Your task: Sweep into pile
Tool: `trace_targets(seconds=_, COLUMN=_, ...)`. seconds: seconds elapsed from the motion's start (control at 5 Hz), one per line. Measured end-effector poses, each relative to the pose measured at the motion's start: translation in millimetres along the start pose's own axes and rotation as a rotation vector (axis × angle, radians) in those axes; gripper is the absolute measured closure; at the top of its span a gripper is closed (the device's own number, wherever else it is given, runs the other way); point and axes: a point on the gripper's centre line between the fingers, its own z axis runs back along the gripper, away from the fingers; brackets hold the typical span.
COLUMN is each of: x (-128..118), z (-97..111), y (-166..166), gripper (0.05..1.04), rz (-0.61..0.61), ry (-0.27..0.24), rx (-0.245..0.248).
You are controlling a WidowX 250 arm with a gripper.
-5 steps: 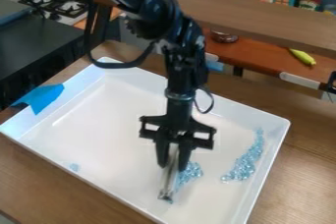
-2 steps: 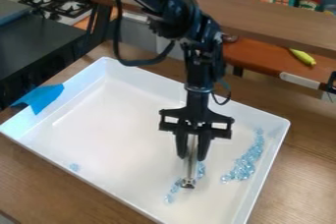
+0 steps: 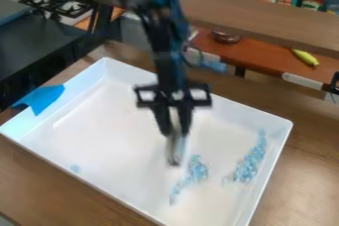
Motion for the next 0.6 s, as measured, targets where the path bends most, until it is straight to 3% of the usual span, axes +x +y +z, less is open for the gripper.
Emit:
trace_targets(seconds=0.2, x=-1.0, z=35.2, y=17.1, gripper=0.742, rz=-0.023, ry=-0.05, rx=-0.086)
trace_targets(seconds=0.4, x=-0.5, z=31.0, y=38.7, gripper=0.742, rz=-0.013, ry=-0.063, rx=-0.001)
trace_targets(seconds=0.6, x=2.4, z=8.9, y=56.0, gripper=0.742, rz=0.045, ry=-0.039, rx=0.096)
